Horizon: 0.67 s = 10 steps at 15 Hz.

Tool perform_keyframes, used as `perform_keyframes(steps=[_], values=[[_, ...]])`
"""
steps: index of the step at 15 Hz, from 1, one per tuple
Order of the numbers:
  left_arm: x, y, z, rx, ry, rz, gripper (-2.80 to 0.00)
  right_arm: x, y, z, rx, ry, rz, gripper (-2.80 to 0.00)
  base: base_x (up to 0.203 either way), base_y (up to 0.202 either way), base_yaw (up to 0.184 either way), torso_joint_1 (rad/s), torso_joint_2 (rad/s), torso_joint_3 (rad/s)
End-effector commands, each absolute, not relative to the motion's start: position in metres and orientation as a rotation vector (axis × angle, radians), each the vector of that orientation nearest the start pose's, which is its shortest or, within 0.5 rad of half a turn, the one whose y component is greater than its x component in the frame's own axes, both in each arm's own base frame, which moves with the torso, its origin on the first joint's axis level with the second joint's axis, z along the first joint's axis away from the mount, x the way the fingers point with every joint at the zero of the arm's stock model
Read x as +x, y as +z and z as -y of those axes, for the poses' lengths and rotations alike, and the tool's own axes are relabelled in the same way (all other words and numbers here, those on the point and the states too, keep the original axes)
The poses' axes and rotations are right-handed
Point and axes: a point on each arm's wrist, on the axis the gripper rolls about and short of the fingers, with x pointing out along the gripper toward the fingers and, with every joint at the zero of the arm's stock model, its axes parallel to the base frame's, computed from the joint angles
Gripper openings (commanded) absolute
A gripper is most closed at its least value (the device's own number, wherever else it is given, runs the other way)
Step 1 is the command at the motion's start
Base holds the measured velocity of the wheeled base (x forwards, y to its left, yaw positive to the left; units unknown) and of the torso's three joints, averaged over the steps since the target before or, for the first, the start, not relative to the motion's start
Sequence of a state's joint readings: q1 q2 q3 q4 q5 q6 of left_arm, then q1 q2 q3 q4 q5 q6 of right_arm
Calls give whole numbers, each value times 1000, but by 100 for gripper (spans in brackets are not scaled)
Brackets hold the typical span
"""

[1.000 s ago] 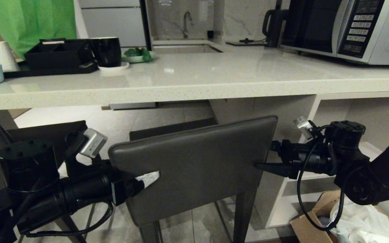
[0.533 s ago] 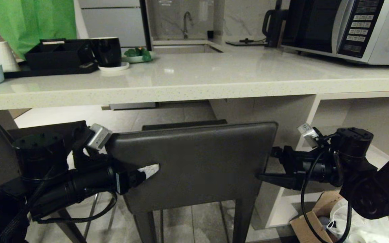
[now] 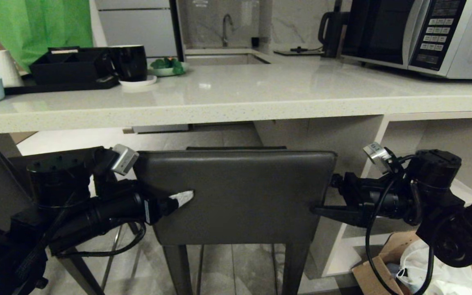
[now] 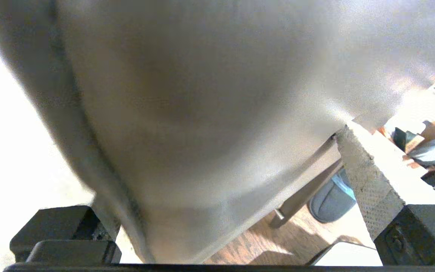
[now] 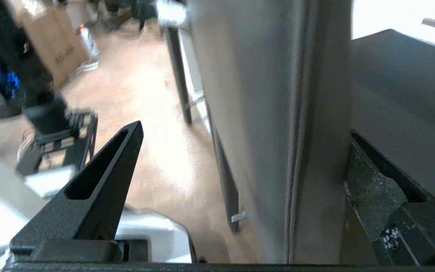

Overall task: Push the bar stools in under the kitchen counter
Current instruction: Pull the gray chair out from under the dining table

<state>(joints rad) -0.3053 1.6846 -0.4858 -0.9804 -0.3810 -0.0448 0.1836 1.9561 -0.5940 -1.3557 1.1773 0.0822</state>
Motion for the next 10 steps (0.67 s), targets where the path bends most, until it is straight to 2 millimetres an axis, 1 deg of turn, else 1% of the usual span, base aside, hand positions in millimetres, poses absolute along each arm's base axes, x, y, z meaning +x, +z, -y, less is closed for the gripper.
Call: perform_keyframes(steps=[1, 2, 4, 6, 8, 9, 10], values=[[242, 140, 84, -53, -690, -179, 0, 301, 130, -74, 120, 1253, -77, 0, 0, 0, 0, 0, 0, 0], [237, 138, 83, -55, -721, -128, 0, 299, 131, -74, 163, 1207, -100, 0, 0, 0, 0, 0, 0, 0], [231, 128, 78, -58, -823, -96, 0, 299, 131, -75, 202, 1201, -128, 0, 0, 0, 0, 0, 0, 0], [239, 124, 72, -53, -816, -82, 0, 301, 124, -82, 215, 1214, -153, 0, 0, 0, 0, 0, 0, 0], [255, 122, 73, -48, -764, -50, 0, 302, 113, -87, 228, 1219, -189, 0, 0, 0, 0, 0, 0, 0], [258, 120, 75, -49, -737, -46, 0, 303, 109, -88, 234, 1218, -205, 0, 0, 0, 0, 0, 0, 0], [255, 118, 79, -49, -746, -53, 0, 302, 105, -88, 239, 1216, -219, 0, 0, 0, 0, 0, 0, 0]])
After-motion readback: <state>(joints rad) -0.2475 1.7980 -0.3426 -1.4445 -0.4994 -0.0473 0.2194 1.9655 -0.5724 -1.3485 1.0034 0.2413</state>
